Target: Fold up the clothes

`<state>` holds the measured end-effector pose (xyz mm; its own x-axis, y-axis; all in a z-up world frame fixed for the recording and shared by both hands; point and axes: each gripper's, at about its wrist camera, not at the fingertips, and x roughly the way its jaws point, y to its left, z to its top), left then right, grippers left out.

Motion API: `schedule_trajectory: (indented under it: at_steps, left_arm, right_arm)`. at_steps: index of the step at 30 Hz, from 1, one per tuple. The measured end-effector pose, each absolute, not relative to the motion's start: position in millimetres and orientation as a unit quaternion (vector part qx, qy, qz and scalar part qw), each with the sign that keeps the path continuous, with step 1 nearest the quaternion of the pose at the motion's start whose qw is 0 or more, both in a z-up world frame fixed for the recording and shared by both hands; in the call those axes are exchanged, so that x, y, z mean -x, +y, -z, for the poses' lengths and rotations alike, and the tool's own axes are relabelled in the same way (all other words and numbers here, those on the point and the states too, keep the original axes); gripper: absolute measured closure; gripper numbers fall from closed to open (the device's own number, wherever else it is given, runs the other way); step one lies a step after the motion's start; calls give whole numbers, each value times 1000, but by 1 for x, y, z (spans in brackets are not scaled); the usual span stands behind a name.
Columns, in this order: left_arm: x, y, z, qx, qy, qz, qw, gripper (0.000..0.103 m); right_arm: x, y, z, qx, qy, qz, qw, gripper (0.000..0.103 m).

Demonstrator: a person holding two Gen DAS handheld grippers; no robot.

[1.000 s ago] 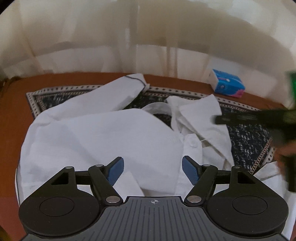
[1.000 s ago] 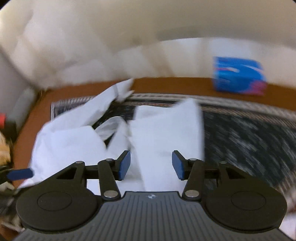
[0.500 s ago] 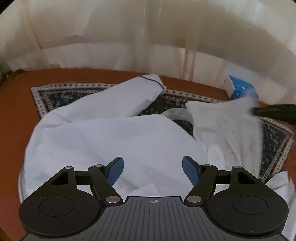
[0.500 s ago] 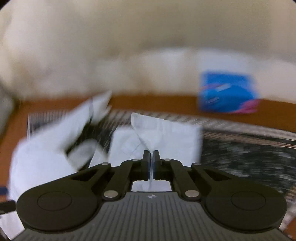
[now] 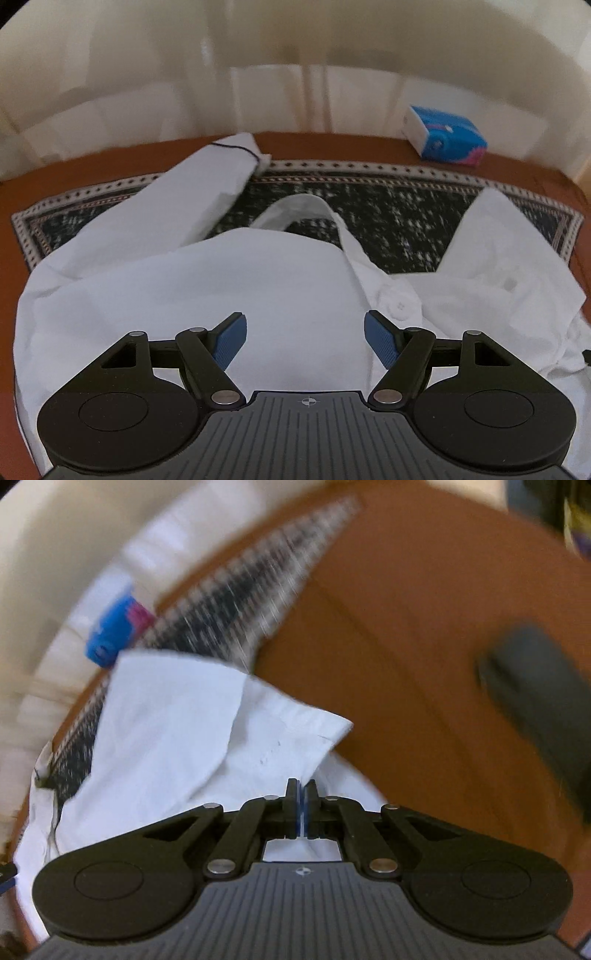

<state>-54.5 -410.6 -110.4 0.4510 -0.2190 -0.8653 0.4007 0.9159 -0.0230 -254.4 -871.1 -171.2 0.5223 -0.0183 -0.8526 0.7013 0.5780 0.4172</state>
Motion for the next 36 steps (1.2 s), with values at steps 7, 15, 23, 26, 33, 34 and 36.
schedule_trajectory:
  at_steps: [7, 15, 23, 26, 33, 34, 36]
  left_arm:
    - [27, -420, 110, -113, 489, 179, 846, 17]
    - [-26, -409, 118, -166, 492, 150, 841, 15]
    - [-73, -394, 154, -161, 531, 167, 815, 15]
    - [-82, -399, 167, -147, 546, 180, 805, 15]
    - [-77, -407, 186, -158, 558, 199, 790, 39]
    - [-75, -407, 187, -159, 558, 201, 789, 57]
    - [-73, -408, 188, -167, 558, 192, 790, 85]
  right_arm:
    - [234, -881, 105, -305, 386, 229, 840, 55]
    - [78, -864, 96, -168, 426, 37, 888, 43]
    - [-10, -842, 148, -113, 495, -36, 861, 42]
    - [-25, -835, 164, -99, 523, -48, 845, 42]
    - [-40, -823, 180, -70, 532, -56, 842, 42]
    - [-42, -823, 182, -71, 531, -57, 843, 42]
    - [-43, -822, 182, -73, 531, -63, 842, 58]
